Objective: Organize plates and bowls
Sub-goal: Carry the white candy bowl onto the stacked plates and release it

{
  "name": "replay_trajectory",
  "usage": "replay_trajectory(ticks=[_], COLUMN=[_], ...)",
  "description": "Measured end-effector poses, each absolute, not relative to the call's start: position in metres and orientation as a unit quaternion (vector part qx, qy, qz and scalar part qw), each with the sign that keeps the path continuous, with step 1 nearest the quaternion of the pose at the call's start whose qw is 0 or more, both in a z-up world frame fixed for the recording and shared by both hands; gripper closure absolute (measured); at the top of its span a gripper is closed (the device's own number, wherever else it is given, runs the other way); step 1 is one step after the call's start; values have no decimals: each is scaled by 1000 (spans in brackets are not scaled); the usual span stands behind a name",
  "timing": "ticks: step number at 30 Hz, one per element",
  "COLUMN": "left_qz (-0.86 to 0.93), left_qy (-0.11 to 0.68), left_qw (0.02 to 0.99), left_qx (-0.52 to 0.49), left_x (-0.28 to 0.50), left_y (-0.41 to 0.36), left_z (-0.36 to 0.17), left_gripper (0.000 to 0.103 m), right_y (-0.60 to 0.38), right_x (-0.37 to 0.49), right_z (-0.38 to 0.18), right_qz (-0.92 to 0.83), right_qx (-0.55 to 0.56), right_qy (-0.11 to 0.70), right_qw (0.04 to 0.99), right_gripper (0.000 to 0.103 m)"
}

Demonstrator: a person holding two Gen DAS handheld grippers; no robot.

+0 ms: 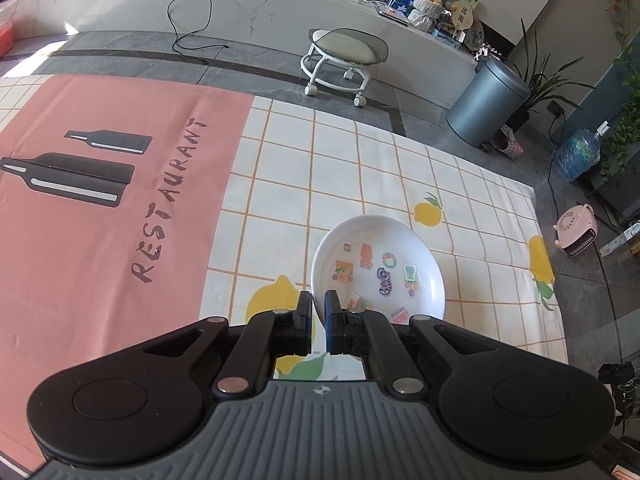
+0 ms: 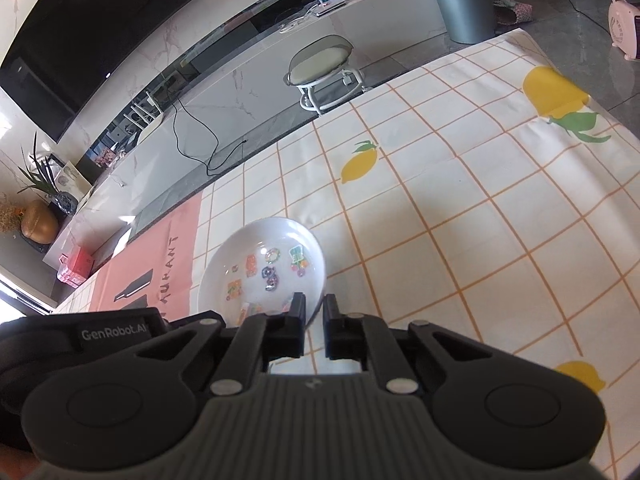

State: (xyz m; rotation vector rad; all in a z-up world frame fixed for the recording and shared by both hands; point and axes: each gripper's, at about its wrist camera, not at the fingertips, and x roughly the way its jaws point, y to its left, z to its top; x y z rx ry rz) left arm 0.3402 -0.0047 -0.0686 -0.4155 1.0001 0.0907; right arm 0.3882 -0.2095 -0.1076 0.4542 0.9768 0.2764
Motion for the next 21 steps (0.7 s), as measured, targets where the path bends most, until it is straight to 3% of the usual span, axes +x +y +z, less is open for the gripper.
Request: replay_trajectory(ticks=[21], left_qz=[-38], left_qy=[438], left_qw=[873], left_qx=[-212], left_x=[226], left_y=[-68], left_z=[-4], left_gripper=[98], right_y=[-299], right_x=[252], right_z=[-34], right_qz=[90], right_qx=[281], right_qy=[391], right_qw=[872], right_gripper=[99])
